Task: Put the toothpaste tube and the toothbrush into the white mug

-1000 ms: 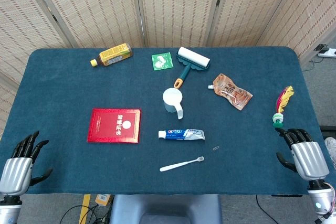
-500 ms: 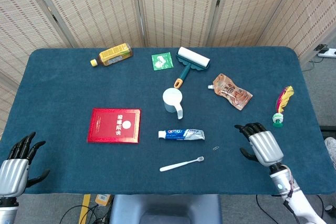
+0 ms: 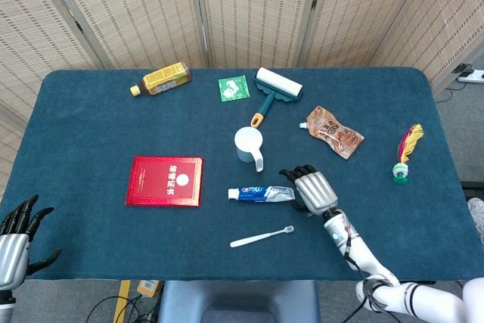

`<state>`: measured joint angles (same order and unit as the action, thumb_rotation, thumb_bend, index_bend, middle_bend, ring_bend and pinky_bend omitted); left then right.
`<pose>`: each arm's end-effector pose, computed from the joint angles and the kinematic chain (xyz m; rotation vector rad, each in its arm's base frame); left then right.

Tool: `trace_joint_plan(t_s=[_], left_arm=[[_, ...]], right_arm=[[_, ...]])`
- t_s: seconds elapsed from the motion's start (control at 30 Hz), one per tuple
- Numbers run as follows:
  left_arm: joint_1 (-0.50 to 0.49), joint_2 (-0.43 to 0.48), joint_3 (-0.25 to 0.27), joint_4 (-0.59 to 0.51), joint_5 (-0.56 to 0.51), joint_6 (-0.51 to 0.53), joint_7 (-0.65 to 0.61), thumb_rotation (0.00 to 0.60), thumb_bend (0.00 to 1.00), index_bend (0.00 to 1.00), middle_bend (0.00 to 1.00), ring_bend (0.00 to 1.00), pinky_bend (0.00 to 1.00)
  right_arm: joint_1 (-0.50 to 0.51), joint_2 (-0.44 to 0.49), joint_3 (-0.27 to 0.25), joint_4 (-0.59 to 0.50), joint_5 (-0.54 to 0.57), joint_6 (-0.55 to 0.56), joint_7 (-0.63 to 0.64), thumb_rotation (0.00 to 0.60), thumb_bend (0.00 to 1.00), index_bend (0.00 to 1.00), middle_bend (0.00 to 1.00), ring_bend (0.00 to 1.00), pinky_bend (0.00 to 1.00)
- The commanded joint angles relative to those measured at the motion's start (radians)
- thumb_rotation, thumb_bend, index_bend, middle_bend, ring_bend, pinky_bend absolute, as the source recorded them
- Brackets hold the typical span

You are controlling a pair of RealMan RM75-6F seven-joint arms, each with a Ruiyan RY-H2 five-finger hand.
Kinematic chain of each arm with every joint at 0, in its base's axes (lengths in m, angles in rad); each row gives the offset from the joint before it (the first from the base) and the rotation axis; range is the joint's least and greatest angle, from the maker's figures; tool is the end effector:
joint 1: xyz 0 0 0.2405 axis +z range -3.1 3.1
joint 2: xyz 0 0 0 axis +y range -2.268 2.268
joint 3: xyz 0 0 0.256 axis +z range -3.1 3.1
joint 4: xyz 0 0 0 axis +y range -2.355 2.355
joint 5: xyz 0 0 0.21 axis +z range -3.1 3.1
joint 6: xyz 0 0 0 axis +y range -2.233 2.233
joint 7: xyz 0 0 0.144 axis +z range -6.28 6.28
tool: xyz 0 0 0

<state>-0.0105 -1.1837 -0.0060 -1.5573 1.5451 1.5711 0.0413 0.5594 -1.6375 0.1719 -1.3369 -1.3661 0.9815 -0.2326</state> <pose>-0.3205 0.1486 0.1461 -1.3668 -0.8760 -0.8750 -0.1927 -0.3127 -0.0344 1.8569 -0.9407 0.9418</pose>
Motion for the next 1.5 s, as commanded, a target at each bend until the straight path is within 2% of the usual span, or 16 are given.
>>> trace_joint_plan(t_s=[0.03, 0.27, 0.4, 0.63, 0.8, 1.0, 1.2, 1.5], left_arm=[[0.002, 0.0, 0.001, 0.001, -0.001, 0.0, 0.0, 0.6, 0.23, 0.23, 0.05, 0.06, 0.15], [0.003, 0.002, 0.003, 0.002, -0.001, -0.003, 0.0, 0.6, 0.23, 0.23, 0.05, 0.06, 0.15], [0.005, 0.003, 0.004, 0.004, -0.002, -0.006, -0.001, 0.6, 0.23, 0.23, 0.05, 0.06, 0.15], [0.011, 0.003, 0.007, 0.007, -0.006, -0.005, -0.004, 0.6, 0.23, 0.23, 0.05, 0.06, 0.15], [0.012, 0.001, 0.009, 0.007, -0.004, -0.006, -0.003, 0.6, 0.23, 0.23, 0.05, 0.06, 0.15], [0.011, 0.0, 0.008, 0.008, -0.005, -0.008, -0.002, 0.6, 0.23, 0.23, 0.05, 0.06, 0.15], [0.008, -0.001, 0.008, 0.004, -0.001, -0.014, 0.004, 0.6, 0.23, 0.23, 0.05, 0.06, 0.15], [0.0, -0.006, 0.008, -0.01, 0.008, -0.02, 0.018, 0.6, 0.23, 0.23, 0.05, 0.06, 0.15]], right_arm=[[0.028, -0.04, 0.02, 0.032, 0.031, -0.021, -0.005, 0.6, 0.21, 0.22, 0.35, 0.25, 0.25], [0.066, -0.097, 0.032, 0.078, 0.081, -0.057, -0.004, 0.6, 0.21, 0.24, 0.36, 0.25, 0.25], [0.08, -0.117, 0.027, 0.1, 0.098, -0.07, -0.018, 0.6, 0.24, 0.25, 0.37, 0.25, 0.25], [0.083, -0.132, 0.006, 0.125, 0.106, -0.068, -0.024, 0.6, 0.33, 0.37, 0.44, 0.25, 0.25], [0.077, -0.131, -0.011, 0.133, 0.107, -0.064, -0.023, 0.6, 0.33, 0.42, 0.47, 0.25, 0.25], [0.05, -0.112, -0.026, 0.14, 0.072, -0.008, 0.03, 0.6, 0.4, 0.49, 0.54, 0.28, 0.25], [0.025, -0.019, -0.057, 0.124, -0.005, 0.042, 0.112, 0.6, 0.43, 0.58, 0.59, 0.32, 0.25], [0.002, 0.247, -0.092, -0.017, -0.095, 0.082, 0.169, 0.6, 0.43, 0.62, 0.61, 0.35, 0.25]])
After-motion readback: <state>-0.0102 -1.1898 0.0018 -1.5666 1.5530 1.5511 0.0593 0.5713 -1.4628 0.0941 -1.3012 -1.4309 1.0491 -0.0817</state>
